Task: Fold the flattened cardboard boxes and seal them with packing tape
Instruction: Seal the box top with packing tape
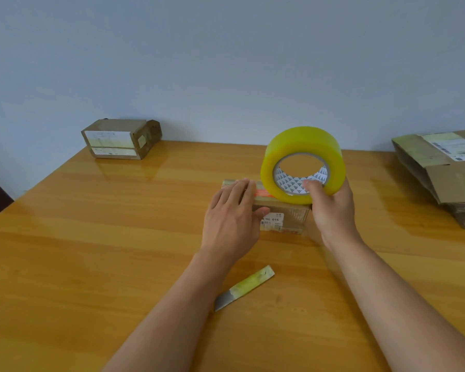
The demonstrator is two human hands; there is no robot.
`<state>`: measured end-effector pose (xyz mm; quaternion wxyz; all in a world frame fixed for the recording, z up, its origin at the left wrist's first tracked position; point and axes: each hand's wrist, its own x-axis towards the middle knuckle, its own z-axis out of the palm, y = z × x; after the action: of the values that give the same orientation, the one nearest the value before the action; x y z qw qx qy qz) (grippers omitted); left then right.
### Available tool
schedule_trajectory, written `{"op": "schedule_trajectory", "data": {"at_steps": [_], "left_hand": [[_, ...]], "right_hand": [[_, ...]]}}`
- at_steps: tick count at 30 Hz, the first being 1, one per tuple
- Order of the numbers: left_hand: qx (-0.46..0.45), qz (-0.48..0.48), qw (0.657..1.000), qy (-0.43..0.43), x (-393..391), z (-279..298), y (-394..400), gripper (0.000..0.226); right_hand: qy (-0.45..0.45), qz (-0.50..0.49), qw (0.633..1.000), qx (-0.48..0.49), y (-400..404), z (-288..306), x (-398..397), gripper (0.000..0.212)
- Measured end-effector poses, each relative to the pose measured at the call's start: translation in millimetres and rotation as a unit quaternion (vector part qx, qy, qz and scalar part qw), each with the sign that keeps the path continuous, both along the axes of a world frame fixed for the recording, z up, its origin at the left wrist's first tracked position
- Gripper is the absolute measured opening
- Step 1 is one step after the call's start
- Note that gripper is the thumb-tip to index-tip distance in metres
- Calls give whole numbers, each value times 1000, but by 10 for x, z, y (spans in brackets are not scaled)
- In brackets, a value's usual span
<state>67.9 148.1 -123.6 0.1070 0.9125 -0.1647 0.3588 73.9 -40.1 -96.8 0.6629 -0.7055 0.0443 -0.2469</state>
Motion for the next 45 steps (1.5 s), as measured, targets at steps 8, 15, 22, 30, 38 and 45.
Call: {"op": "schedule_trajectory", "data": {"at_steps": [8,15,22,30,38,45], "left_hand": [[-10,-4,1000,5,2,-17,-1,57],[24,-16,1000,0,11,-20,-7,49],[42,-54,997,20,7,-12,-59,44],[8,-54,998,20,-5,28,-49,51],[-4,-43,999,1,5,-21,-83,51],[52,-54,997,4,3,-38,-121,57]], "right_hand": [[-17,14,997,-68,-39,-2,-16,21],[-9,51,995,-85,-31,-43,-26,52],[-13,50,996,-79,-6,-64,-16,45],[-7,19,997,-72,-25,-63,-12,28],[-3,13,1000,-12,-170,-30,-67,25],[17,93,996,-4,-135,-21,-125,50]]}}
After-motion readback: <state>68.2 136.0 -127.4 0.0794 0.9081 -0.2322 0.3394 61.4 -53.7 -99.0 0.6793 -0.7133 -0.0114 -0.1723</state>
